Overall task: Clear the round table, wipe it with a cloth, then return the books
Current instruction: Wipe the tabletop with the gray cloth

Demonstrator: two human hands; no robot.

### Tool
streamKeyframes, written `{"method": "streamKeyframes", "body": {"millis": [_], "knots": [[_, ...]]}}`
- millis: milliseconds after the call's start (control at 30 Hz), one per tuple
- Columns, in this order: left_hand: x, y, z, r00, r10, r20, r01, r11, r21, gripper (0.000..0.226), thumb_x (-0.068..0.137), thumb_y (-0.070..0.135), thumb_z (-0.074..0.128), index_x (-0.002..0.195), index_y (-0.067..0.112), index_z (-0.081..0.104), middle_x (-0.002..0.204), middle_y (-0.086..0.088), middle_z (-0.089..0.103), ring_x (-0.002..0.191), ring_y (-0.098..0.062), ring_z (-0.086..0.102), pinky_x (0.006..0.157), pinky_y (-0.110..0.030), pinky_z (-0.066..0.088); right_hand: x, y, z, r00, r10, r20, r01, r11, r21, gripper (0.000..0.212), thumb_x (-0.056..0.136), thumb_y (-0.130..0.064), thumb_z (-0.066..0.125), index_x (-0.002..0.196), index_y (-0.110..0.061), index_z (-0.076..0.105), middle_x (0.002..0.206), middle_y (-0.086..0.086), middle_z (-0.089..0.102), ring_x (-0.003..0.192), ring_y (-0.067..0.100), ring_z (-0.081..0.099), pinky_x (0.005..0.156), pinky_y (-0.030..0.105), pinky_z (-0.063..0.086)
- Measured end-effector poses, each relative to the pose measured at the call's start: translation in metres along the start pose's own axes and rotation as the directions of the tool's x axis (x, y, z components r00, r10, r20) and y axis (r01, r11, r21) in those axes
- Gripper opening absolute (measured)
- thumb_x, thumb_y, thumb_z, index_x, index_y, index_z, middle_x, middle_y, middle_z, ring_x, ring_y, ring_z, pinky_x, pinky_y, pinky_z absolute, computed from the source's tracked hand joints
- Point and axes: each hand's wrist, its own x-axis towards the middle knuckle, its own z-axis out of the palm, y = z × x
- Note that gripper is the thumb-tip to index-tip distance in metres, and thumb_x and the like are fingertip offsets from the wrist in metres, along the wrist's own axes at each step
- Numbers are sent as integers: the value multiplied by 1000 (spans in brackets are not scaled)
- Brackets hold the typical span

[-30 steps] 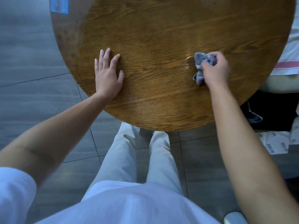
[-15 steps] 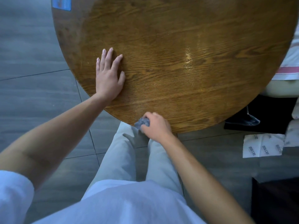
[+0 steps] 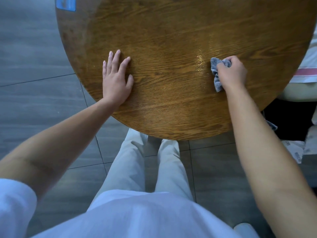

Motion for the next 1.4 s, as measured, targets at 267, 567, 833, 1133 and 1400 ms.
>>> {"method": "streamKeyframes", "body": {"millis": [267,567,833,1133,1400], "knots": [[-1,1,1,1000,-9,4,9,1000,-5,57,100,33,46,156,24,40,172,-6,16,161,-29,4,130,-51,3,-128,45,69,941,-44,335,156,936,-315,19,92,-40,61,101,-23,60,92,2,67,86,30,64,68,33,43],[-2,14,3,998,-63,14,62,998,33,58,100,33,43,157,22,37,173,-8,13,161,-29,1,130,-52,0,-128,78,17,954,85,288,-104,993,53,8,87,-25,67,92,-18,66,78,-7,67,75,19,64,62,28,45],[-2,26,3,990,-143,0,143,990,9,57,99,31,47,155,23,39,172,-7,15,161,-28,1,130,-50,2,-8,77,-53,977,198,-73,-188,973,135,24,96,-30,58,116,-17,65,106,-4,63,93,16,61,69,24,42],[0,5,-8,988,-154,-14,154,987,42,54,100,31,48,153,27,42,172,-8,16,161,-29,1,130,-50,2,-80,29,35,877,60,477,-54,998,-26,20,83,-32,62,89,-15,70,87,3,75,84,25,73,69,34,54],[1,-10,-10,995,-102,-14,102,994,33,55,97,28,49,152,24,45,171,-11,19,160,-33,7,129,-53,7,-73,-64,68,955,-199,222,203,979,3,17,89,-35,58,102,-29,67,96,-8,72,87,20,67,73,36,56]]}}
